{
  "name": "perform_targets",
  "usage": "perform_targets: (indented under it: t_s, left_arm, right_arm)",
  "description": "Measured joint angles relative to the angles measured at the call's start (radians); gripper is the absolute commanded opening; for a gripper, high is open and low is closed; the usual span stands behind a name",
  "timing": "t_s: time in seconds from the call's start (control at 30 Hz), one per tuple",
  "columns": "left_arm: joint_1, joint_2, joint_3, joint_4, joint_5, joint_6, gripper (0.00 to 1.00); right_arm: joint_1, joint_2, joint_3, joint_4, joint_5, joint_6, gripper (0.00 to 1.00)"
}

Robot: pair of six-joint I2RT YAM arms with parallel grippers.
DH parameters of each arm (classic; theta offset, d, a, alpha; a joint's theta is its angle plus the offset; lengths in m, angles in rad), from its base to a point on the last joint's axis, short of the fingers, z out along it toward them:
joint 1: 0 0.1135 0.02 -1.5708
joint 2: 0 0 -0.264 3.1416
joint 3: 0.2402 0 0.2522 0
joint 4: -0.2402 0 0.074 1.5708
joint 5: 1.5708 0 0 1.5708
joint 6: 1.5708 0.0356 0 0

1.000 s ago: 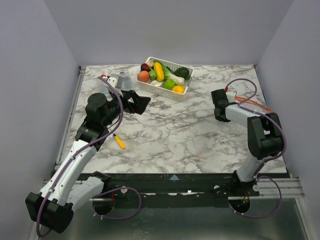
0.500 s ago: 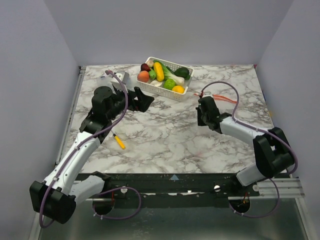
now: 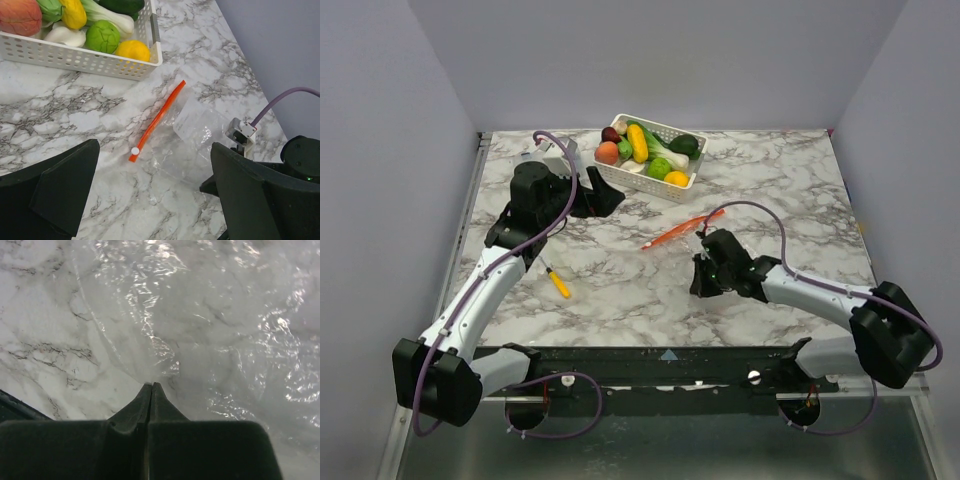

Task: Place the food in the zip-top bag and seal the zipper
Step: Move the zipper food storage bag to the center of the board.

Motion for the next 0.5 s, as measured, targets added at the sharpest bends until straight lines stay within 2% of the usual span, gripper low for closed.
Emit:
perform_targets:
  t_s: [0.03, 0.1, 0.17, 0.3, 0.4, 0.5]
  left_arm:
    - [0.000, 0.000, 0.001, -0.001, 0.003, -0.003, 0.94]
    - [0.000, 0.000, 0.003, -0.001, 0.005, -0.007, 0.94]
    - [0.000, 0.000, 0.003, -0.001, 0.006, -0.010, 0.94]
    - [0.000, 0.000, 0.003, -0.002, 0.010, -0.016, 0.94]
    - [0.000, 0.000, 0.003, -0.001, 0.019, -0.021, 0.94]
    - [0.001, 0.000, 0.003, -0.001, 0.024, -0.025, 0.94]
  right_arm:
    - [0.002, -0.016, -0.008, -0.025, -0.008, 0.039, 0.01]
    - [0.002, -0.043, -0.012, -0.100, 0.008, 0.127, 0.10]
    - [0.002, -0.072, -0.006, -0.199, 0.080, 0.224, 0.33]
    - [0.002, -0.180, 0.019, -0.406, 0.257, 0.393, 0.64]
    - [0.000, -0.242, 0.086, -0.495, 0.378, 0.479, 0.69]
    - [0.000, -0.209, 0.187, -0.521, 0.455, 0.531, 0.71]
